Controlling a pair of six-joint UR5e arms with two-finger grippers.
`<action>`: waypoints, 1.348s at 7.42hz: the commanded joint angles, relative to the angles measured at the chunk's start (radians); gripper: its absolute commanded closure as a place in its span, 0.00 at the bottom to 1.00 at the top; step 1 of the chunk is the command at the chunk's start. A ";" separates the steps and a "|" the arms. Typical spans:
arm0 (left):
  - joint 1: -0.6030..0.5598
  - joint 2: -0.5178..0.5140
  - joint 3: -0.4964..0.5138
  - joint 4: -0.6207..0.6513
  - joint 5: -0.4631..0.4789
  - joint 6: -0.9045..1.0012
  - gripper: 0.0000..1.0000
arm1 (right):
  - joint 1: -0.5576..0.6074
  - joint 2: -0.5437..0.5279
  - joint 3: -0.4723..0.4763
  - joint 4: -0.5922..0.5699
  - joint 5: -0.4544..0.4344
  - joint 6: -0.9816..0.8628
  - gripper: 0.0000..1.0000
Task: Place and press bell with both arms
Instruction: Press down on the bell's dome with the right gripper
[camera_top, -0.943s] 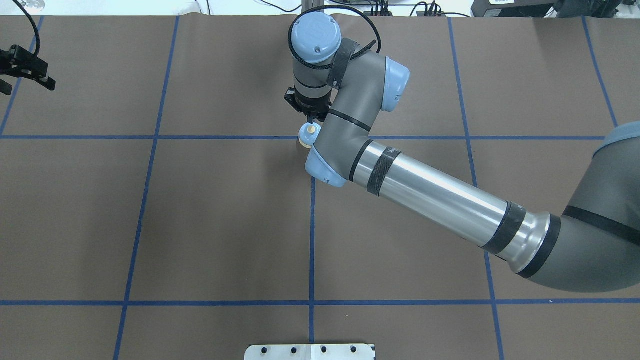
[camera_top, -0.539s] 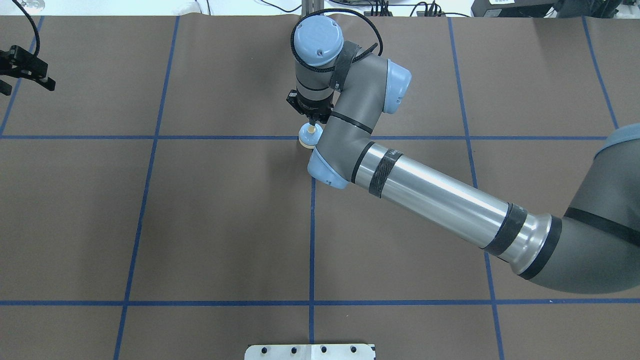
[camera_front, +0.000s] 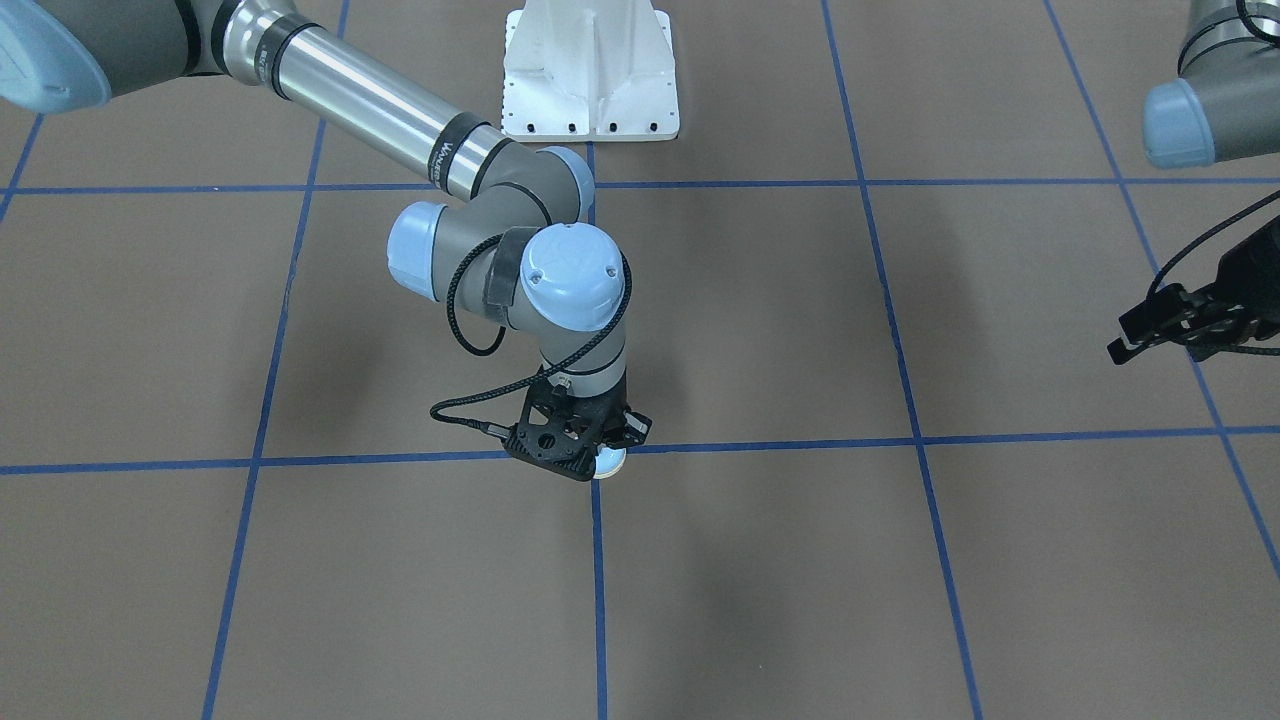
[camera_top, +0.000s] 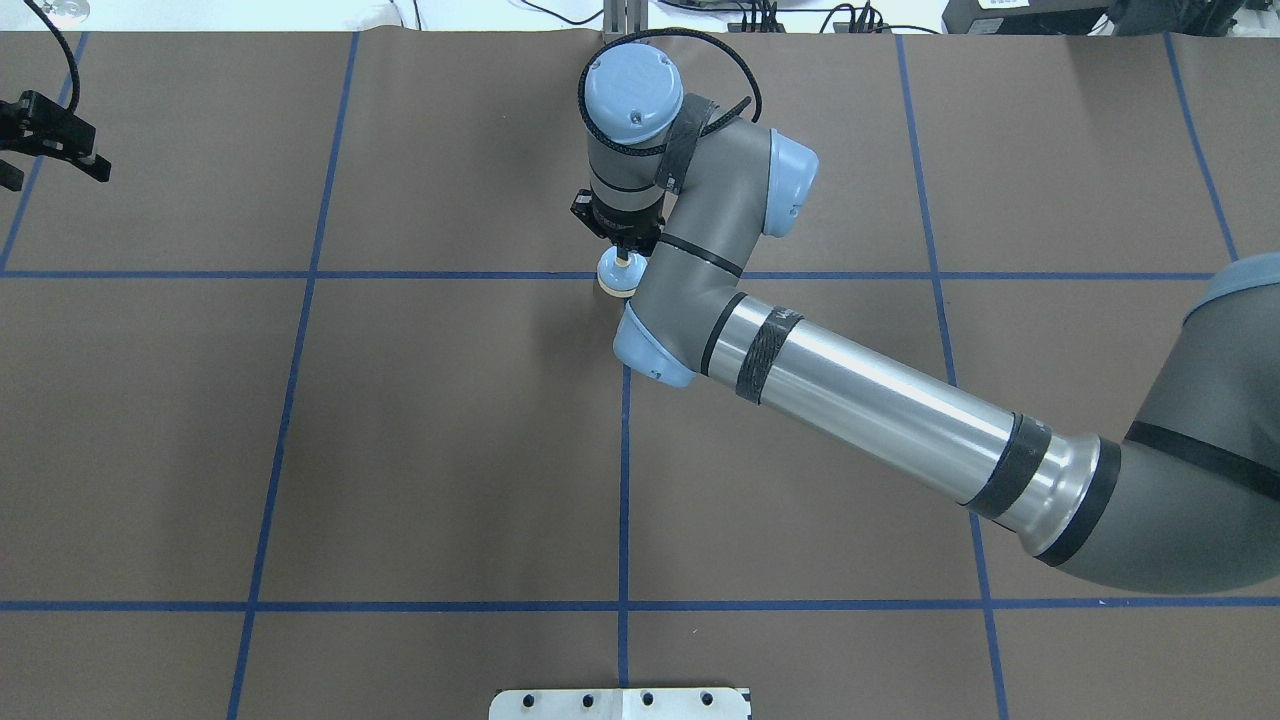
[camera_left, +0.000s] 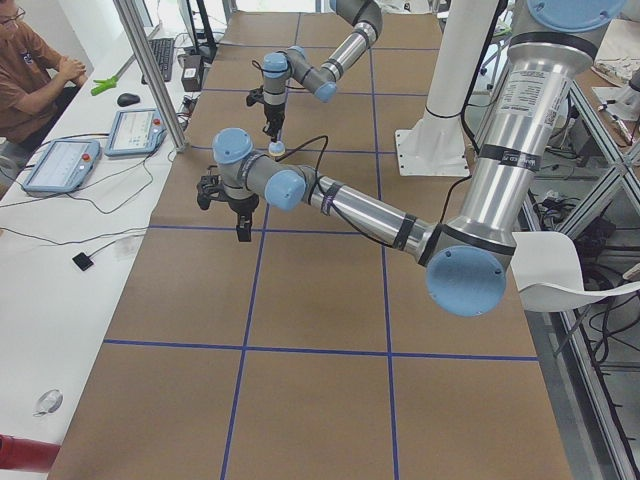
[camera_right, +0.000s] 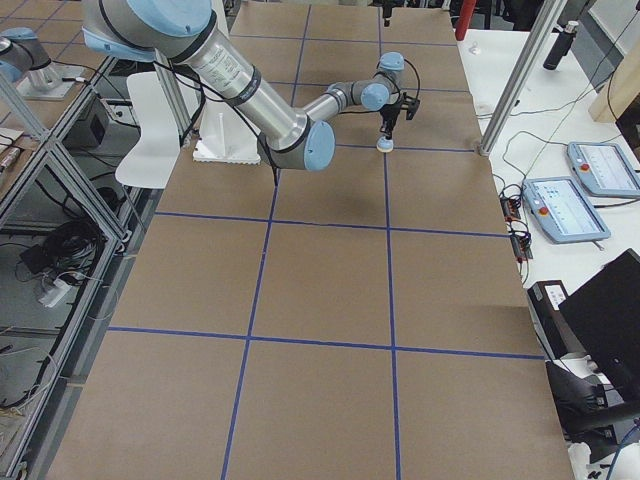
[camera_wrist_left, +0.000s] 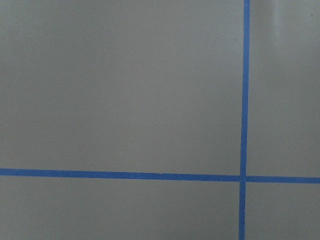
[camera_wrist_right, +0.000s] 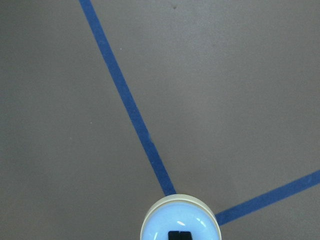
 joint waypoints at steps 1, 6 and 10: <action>0.000 0.000 0.000 0.000 0.000 0.000 0.00 | -0.003 0.000 -0.001 0.000 -0.001 0.000 1.00; 0.000 -0.003 0.002 0.000 0.000 0.000 0.00 | -0.004 0.000 -0.001 0.000 -0.001 0.000 1.00; 0.000 -0.003 0.002 0.000 0.000 0.000 0.00 | 0.014 0.012 0.026 -0.001 0.002 0.006 1.00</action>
